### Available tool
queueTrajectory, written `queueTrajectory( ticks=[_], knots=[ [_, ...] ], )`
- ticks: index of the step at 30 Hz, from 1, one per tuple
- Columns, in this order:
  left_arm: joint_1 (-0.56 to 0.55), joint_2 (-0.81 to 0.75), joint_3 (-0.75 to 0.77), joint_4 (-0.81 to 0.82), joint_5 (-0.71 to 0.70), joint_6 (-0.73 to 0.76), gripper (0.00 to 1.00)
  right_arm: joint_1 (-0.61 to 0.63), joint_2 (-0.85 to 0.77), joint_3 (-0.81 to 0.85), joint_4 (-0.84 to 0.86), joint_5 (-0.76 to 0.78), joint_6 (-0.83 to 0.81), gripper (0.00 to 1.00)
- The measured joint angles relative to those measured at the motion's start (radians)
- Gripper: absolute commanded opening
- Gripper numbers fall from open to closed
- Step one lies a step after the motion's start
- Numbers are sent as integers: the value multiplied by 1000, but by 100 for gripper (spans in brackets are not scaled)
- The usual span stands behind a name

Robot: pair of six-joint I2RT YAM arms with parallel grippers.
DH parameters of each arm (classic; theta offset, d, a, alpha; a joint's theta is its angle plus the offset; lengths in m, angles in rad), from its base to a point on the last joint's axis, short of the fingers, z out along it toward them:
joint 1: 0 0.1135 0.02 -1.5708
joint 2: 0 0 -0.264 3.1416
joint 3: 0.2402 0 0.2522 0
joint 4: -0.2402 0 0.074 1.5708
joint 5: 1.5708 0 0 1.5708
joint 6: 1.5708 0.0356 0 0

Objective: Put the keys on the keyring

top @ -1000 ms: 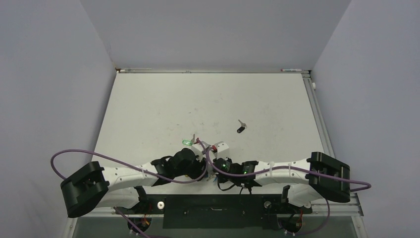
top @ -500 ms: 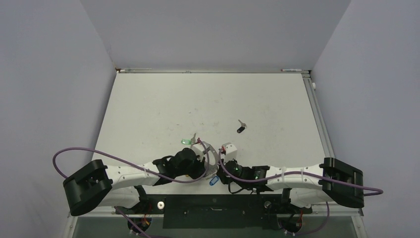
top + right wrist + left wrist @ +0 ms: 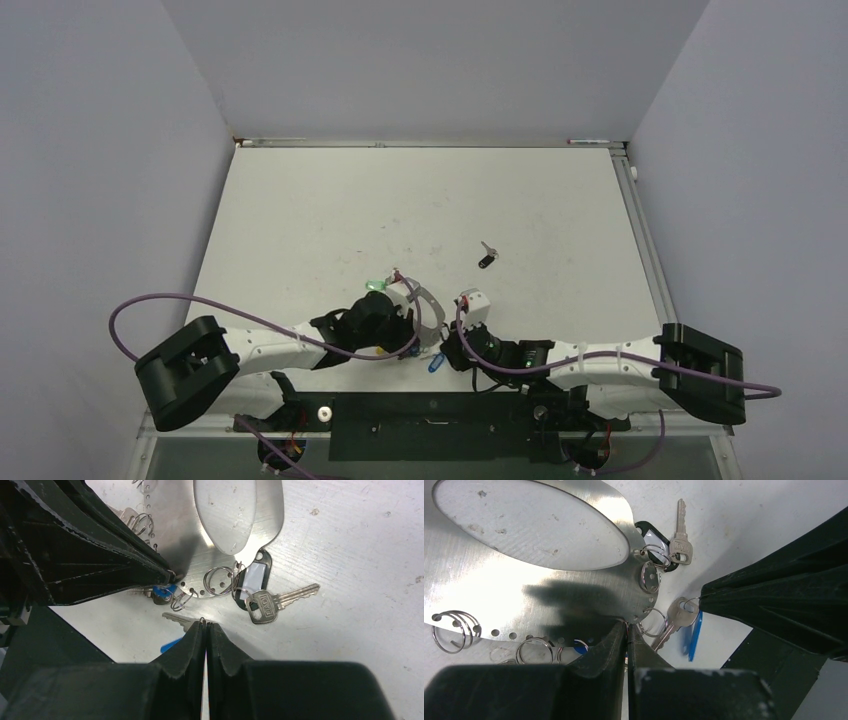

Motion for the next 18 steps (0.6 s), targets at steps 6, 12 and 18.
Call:
queueTrajectory(
  ticks=[6, 12, 18],
  knots=[
    [38, 38, 0, 45, 55, -28, 0, 0, 80, 0, 62, 2, 13, 5],
    [68, 55, -2, 71, 86, -45, 0, 0, 137, 0, 112, 3, 29, 5],
    [80, 56, -10, 81, 94, -48, 0, 0, 156, 0, 136, 29, 39, 5]
  ],
)
